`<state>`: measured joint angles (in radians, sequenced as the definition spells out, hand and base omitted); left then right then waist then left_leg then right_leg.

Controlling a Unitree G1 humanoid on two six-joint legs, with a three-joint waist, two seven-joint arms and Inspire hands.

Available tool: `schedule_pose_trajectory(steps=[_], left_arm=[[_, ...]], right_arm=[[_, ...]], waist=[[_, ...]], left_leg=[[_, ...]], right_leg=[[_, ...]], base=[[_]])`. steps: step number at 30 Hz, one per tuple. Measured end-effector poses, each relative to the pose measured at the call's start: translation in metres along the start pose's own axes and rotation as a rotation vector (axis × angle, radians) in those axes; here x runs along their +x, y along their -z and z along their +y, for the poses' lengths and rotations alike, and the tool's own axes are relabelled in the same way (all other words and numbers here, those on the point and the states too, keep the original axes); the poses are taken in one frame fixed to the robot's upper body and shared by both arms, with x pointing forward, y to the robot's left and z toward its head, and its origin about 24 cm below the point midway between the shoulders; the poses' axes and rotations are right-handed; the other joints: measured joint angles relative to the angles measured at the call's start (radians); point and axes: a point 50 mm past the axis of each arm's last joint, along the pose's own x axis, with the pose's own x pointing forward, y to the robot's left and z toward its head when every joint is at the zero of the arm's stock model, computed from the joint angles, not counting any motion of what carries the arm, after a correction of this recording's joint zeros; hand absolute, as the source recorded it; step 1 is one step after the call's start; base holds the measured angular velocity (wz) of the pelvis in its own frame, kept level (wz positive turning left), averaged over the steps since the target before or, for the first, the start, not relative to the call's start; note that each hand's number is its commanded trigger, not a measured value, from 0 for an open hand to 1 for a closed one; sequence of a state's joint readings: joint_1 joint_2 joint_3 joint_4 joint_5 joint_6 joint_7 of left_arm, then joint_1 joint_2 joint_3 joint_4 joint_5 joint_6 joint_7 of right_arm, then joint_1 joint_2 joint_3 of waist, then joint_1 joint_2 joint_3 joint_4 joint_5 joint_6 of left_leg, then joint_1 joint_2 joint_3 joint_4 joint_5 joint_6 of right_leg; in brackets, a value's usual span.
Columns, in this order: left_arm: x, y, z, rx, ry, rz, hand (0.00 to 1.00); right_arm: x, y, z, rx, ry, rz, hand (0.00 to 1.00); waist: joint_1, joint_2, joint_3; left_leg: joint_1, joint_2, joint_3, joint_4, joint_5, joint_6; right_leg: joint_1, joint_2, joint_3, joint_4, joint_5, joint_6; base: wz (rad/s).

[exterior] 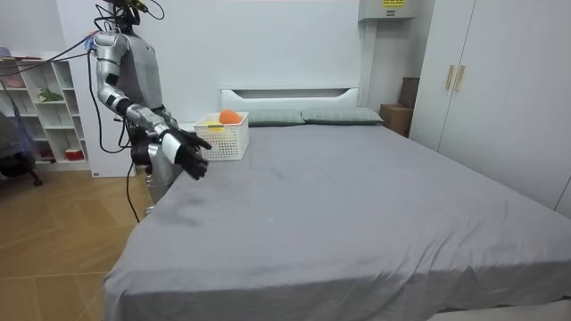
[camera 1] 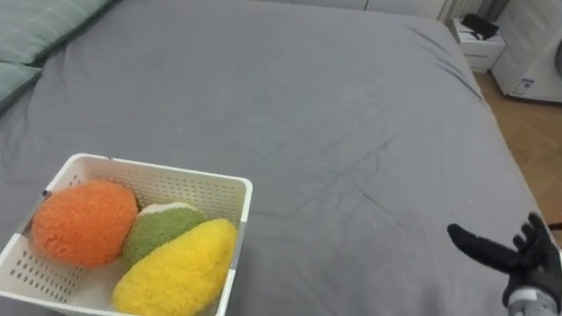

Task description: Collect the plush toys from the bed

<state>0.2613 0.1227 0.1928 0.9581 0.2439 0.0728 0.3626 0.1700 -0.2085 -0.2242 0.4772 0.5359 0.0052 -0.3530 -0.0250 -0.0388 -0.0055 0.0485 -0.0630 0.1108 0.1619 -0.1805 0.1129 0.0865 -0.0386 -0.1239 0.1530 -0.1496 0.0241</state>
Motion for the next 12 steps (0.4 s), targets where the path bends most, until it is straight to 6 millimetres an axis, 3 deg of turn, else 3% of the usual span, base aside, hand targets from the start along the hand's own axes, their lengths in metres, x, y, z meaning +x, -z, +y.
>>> schedule_pose_trajectory(steps=[3, 4, 9, 12], left_arm=[[0.0, 0.002, -0.001, -0.001, 0.002, 0.004, 0.0], [0.0, 0.001, -0.002, -0.003, 0.006, 0.004, 0.0], [-0.001, 0.006, -0.005, -0.021, 0.012, 0.027, 0.0], [-0.002, 0.008, -0.006, -0.024, 0.027, 0.04, 0.0]], right_arm=[[-0.006, 0.053, -0.032, 0.052, 0.122, 0.226, 0.0], [-0.012, 0.074, -0.045, 0.076, 0.173, 0.318, 0.0], [-0.047, 0.134, -0.089, 0.125, 0.336, 0.576, 0.0], [-0.069, 0.159, -0.098, 0.123, 0.358, 0.712, 0.0]], waist=[[-0.01, 0.007, 0.0013], [-0.016, 0.007, -0.0035], [-0.026, 0.017, 0.0009], [-0.026, 0.015, 0.0032]], left_leg=[[0.017, 0.0, -0.004, -0.013, -0.001, 0.0], [0.017, 0.001, -0.005, -0.015, -0.005, 0.0], [0.022, 0.001, -0.004, -0.013, -0.011, 0.0], [0.026, 0.001, -0.004, -0.012, -0.013, -0.002]], right_leg=[[0.013, 0.0, -0.004, -0.002, 0.0, 0.0], [0.014, 0.001, -0.007, -0.001, 0.0, 0.0], [0.018, 0.003, 0.0, -0.001, -0.001, 0.0], [0.021, 0.004, 0.0, 0.0, -0.003, -0.001]], base=[[-0.03], [0.0], [-0.04], [-0.02]])
